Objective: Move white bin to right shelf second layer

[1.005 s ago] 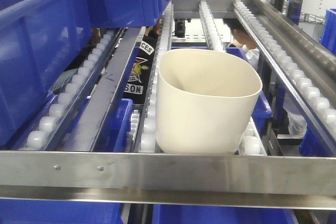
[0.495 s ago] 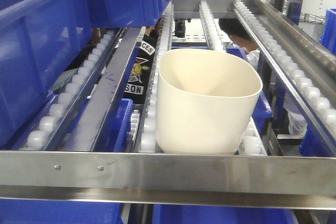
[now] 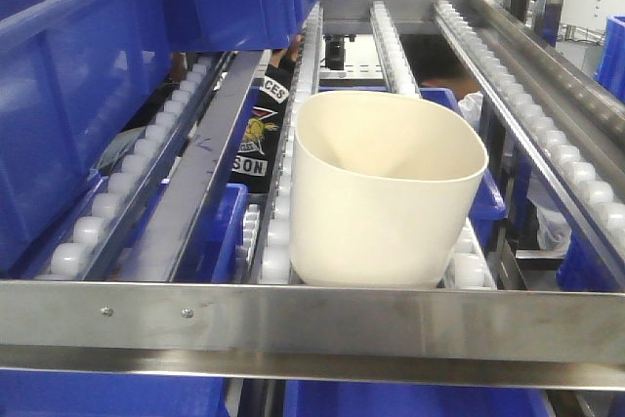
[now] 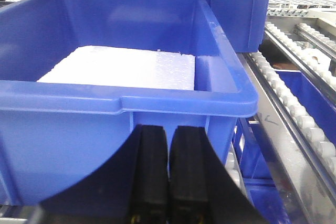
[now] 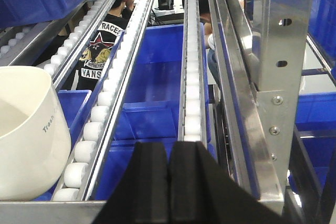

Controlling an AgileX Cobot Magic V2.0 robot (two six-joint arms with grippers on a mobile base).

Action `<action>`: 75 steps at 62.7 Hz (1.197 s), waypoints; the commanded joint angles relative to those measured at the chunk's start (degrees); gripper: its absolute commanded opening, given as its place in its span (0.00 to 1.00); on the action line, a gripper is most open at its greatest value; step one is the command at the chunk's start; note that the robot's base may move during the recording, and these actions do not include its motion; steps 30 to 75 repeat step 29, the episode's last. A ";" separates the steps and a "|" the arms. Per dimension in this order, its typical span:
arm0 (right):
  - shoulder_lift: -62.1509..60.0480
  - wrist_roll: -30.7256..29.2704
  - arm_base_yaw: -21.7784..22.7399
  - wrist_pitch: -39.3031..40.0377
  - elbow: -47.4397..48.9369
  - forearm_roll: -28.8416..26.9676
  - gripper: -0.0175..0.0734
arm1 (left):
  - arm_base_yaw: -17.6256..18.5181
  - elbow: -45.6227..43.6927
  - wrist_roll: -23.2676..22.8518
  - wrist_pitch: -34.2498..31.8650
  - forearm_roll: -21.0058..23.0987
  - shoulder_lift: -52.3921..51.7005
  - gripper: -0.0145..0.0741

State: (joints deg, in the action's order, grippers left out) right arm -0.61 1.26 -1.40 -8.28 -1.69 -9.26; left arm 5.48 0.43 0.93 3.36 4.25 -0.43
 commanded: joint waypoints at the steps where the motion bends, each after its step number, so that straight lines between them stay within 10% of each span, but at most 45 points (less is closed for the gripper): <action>1: -1.19 -0.29 0.31 4.51 0.91 -0.07 0.25 | 0.32 2.11 -0.56 -4.93 0.53 -0.18 0.26; 75: -1.19 -0.29 0.31 4.51 0.91 -0.07 0.25 | 0.32 2.11 -0.56 -4.93 0.53 -0.18 0.26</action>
